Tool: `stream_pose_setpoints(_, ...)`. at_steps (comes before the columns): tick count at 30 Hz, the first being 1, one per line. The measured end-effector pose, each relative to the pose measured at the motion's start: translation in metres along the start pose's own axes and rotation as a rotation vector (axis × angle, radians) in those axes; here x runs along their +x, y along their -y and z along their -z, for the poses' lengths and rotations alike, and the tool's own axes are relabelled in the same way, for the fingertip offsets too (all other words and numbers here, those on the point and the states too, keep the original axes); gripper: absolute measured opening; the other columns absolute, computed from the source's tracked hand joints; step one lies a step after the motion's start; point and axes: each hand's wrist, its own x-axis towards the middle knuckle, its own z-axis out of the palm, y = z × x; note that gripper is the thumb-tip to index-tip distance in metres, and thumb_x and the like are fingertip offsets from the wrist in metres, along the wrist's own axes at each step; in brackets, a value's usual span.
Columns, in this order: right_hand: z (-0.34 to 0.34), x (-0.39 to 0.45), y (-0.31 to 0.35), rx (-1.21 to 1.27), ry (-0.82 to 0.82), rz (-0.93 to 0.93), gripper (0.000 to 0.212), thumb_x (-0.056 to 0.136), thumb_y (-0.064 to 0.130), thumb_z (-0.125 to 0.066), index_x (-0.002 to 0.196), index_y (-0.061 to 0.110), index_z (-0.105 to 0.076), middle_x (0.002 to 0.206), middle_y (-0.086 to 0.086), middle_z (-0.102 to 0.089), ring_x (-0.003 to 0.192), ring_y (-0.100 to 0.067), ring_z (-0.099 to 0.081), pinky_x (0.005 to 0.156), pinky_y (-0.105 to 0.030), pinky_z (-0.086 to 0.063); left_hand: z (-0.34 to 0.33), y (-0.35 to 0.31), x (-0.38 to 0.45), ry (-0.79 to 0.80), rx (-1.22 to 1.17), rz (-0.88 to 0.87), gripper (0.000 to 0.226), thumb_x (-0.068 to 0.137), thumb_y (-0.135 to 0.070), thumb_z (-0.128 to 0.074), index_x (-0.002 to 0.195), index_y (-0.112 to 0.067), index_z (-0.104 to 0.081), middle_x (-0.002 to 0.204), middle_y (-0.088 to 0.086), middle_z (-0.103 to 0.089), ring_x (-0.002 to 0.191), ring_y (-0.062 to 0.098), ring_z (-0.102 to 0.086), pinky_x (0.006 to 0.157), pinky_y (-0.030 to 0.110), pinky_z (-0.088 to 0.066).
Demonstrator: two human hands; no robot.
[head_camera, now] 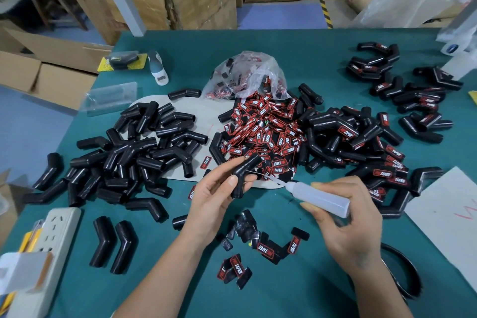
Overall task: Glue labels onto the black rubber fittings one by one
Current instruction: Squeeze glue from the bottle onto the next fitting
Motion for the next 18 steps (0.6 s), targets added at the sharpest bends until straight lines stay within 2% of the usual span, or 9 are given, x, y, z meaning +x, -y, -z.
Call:
stream_pose_setpoints(9, 0.0, 0.0007, 0.002, -0.01, 0.004, 0.005, 0.027, 0.086, 0.026, -0.074, 0.11, 0.019, -0.062, 0.098, 0.003, -0.062, 0.101, 0.008, -0.057, 0.081, -0.008, -0.042, 0.0009, 0.0003, -0.0002, -0.001, 0.006, 0.001, 0.039, 0.097, -0.021, -0.067, 0.136, -0.014, -0.07, 0.119, 0.025, -0.074, 0.117, 0.035, -0.072, 0.1, 0.034, -0.056)
stream_pose_setpoints(18, 0.0005, 0.0001, 0.0005, -0.01, 0.0, -0.002, 0.027, 0.087, 0.027, -0.074, 0.11, 0.02, -0.063, 0.1, 0.009, -0.06, 0.1, 0.005, -0.058, 0.08, -0.008, -0.042, 0.0011, -0.0003, 0.0, -0.004, 0.003, 0.001, 0.039, 0.097, -0.021, -0.067, 0.135, -0.014, -0.07, 0.119, 0.025, -0.074, 0.116, 0.036, -0.072, 0.1, 0.035, -0.056)
